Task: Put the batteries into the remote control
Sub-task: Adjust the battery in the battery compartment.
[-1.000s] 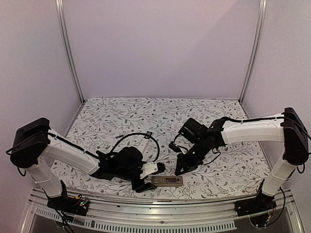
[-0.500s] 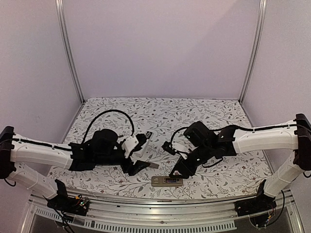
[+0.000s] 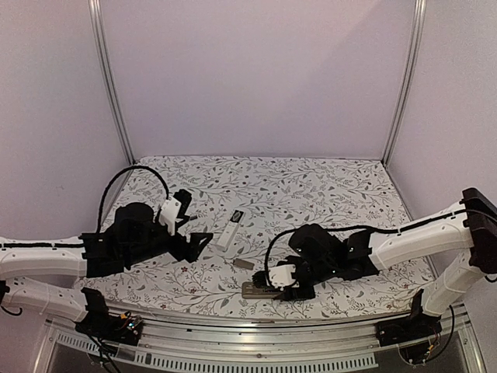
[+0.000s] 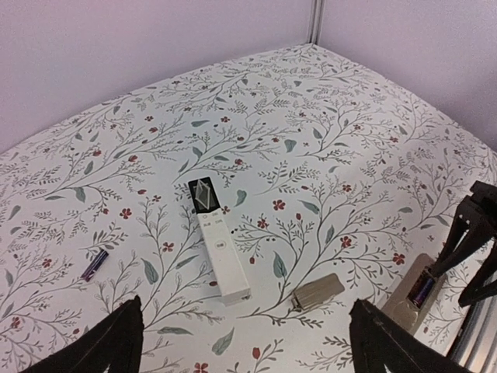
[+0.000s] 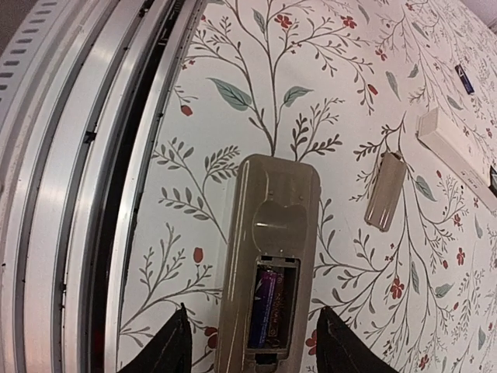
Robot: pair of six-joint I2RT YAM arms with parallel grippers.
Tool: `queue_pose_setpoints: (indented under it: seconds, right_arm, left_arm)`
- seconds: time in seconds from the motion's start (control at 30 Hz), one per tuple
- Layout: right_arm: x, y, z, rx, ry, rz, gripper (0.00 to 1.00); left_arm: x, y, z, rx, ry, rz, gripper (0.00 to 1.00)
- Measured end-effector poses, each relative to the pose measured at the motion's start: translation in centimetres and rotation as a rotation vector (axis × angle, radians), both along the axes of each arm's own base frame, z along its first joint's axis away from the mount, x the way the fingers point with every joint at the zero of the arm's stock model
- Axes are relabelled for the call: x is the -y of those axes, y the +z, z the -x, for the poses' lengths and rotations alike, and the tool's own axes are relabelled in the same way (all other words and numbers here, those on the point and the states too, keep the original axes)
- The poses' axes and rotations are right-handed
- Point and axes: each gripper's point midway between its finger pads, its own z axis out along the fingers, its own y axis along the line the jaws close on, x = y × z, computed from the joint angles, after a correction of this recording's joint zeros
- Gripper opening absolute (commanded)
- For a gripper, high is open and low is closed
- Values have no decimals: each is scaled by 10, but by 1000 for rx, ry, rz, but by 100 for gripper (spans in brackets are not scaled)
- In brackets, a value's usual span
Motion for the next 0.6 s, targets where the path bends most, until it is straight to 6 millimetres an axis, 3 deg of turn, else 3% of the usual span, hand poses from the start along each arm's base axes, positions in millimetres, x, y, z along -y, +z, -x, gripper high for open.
queue_pose_setpoints:
  seconds: [0.33,0.6]
  right_arm:
    - [-17,-27,1,49,68,79,50]
    - [-16,-32,-3,54,49,110,46]
  left_arm:
    - [-5,-6,-6,6,0,-36,93]
    - [0,-5,-3,4,-40,-29,93]
